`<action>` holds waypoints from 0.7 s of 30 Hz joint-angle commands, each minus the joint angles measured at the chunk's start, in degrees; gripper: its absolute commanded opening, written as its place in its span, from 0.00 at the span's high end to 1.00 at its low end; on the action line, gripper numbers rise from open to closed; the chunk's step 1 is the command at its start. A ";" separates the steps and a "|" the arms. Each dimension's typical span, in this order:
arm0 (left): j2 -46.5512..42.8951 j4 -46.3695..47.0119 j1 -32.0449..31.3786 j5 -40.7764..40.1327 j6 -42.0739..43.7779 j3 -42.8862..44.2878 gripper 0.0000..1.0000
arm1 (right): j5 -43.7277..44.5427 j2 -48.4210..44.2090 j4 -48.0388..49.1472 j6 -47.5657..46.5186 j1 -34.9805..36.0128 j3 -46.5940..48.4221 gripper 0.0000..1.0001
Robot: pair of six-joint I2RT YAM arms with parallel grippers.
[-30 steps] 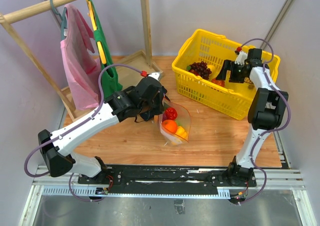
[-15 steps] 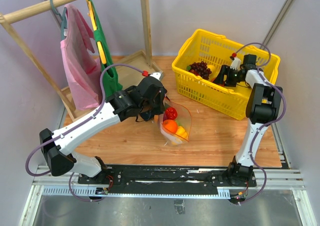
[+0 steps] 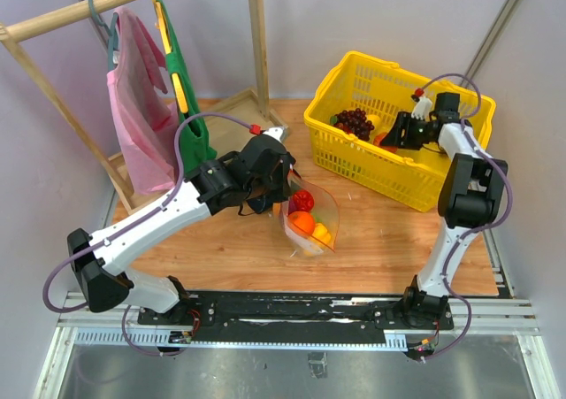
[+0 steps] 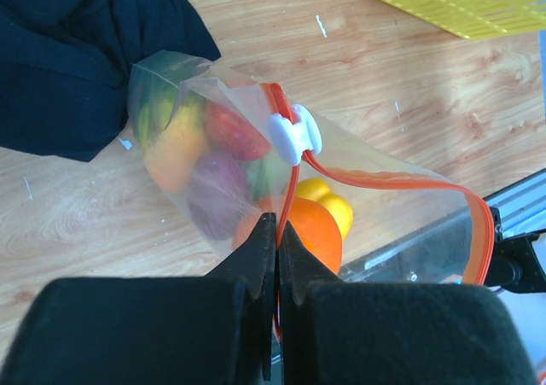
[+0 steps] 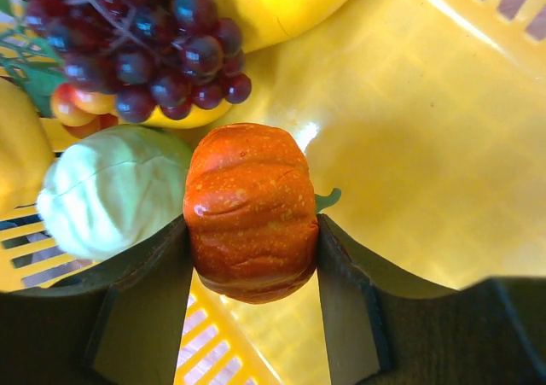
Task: Place the food in the zip-top bag and seal the zipper
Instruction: Pick up the fake vegetable from the bin, then place the fake vegetable in the zipper food storage bag.
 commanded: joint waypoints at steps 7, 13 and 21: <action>-2.16 1.69 -0.20 0.03 -0.37 -0.60 1.00 | 15.36 -18.93 2.06 1.67 -0.13 -7.04 0.80; -2.04 1.96 -0.20 -0.42 -0.11 -0.42 1.00 | 19.64 -29.12 1.38 2.96 0.54 -9.40 0.81; -2.00 2.48 -0.20 -1.52 0.42 0.07 1.00 | 19.60 -41.24 -0.92 6.53 2.84 -11.99 0.81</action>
